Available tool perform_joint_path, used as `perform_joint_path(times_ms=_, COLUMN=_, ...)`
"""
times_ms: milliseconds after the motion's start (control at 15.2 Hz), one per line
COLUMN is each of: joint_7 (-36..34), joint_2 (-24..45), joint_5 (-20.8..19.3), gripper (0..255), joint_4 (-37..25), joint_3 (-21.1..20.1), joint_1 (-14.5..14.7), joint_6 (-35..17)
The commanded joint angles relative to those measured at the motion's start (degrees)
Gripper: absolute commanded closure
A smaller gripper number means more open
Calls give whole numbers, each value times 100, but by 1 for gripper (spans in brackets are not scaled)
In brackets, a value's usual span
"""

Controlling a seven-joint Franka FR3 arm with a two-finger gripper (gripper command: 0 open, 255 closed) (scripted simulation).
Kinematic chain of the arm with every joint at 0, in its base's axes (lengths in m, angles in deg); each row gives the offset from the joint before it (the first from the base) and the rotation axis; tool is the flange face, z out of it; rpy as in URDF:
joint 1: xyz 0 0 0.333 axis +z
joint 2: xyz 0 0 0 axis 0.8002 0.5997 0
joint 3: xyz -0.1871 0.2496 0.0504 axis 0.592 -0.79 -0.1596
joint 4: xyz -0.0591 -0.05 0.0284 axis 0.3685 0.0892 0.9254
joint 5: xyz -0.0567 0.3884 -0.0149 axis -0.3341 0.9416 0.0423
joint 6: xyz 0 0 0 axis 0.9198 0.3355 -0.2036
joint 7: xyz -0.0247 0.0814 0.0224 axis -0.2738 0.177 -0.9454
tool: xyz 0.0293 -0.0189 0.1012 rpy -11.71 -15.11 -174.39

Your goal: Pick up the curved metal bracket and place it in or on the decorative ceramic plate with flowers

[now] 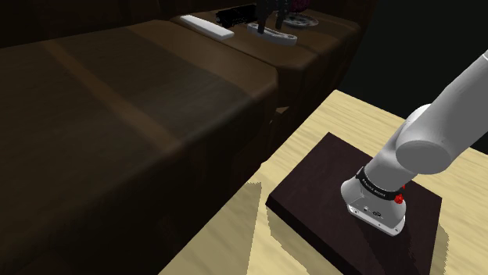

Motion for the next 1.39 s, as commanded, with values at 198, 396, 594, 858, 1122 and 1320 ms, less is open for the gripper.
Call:
perform_joint_path(times_ms=198, joint_7=0, joint_2=-2, joint_5=0, gripper=0, joint_4=14, joint_3=0, joint_1=0, joint_6=-13)
perform_joint_path(times_ms=396, joint_7=0, joint_2=-2, joint_5=0, gripper=255, joint_4=14, joint_3=0, joint_1=0, joint_6=-13)
perform_joint_path(times_ms=594, joint_7=0, joint_2=-2, joint_5=0, gripper=255, joint_4=14, joint_3=0, joint_1=0, joint_6=-13)
perform_joint_path(times_ms=858, joint_7=0, joint_2=-2, joint_5=0, gripper=255, joint_4=14, joint_3=0, joint_1=0, joint_6=-13)
perform_joint_path(times_ms=1122, joint_7=-1, joint_2=44, joint_5=0, gripper=255, joint_4=-350, joint_3=0, joint_1=0, joint_6=304)
perform_joint_path(times_ms=1320, joint_7=-1, joint_2=94, joint_5=0, gripper=255, joint_4=-642, joint_3=0, joint_1=0, joint_6=547)
